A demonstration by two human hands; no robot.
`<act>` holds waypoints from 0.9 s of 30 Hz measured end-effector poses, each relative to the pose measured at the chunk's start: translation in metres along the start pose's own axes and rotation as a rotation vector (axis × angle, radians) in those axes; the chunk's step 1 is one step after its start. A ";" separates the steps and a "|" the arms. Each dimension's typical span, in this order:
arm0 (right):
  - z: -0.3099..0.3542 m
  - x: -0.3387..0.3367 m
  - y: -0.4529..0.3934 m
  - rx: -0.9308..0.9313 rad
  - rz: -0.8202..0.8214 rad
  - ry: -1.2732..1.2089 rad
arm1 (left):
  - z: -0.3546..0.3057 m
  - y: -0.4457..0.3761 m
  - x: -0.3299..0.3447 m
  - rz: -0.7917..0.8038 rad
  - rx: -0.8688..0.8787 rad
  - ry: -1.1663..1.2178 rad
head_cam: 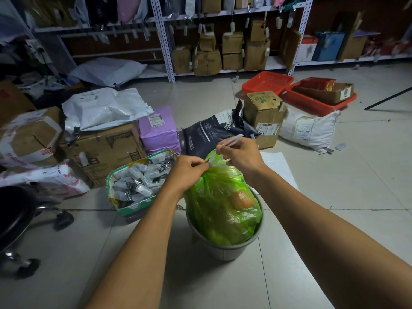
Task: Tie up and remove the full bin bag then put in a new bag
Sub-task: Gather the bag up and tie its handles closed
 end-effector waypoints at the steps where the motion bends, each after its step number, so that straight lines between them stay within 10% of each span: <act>1: 0.000 0.002 -0.001 -0.011 0.005 -0.006 | 0.001 0.000 -0.001 -0.003 0.006 0.010; 27: -0.018 0.037 0.010 -0.216 0.210 0.281 | 0.014 0.003 -0.014 -0.032 -0.151 0.246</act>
Point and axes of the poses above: each hand's wrist, its own y-axis away from the middle knuckle, its own x-axis out of the palm, z = x × y, the point moved 5 cm from there along -y, towards the middle knuckle, and after that the axes turned 5 degrees about -z, right-handed, at the moved point
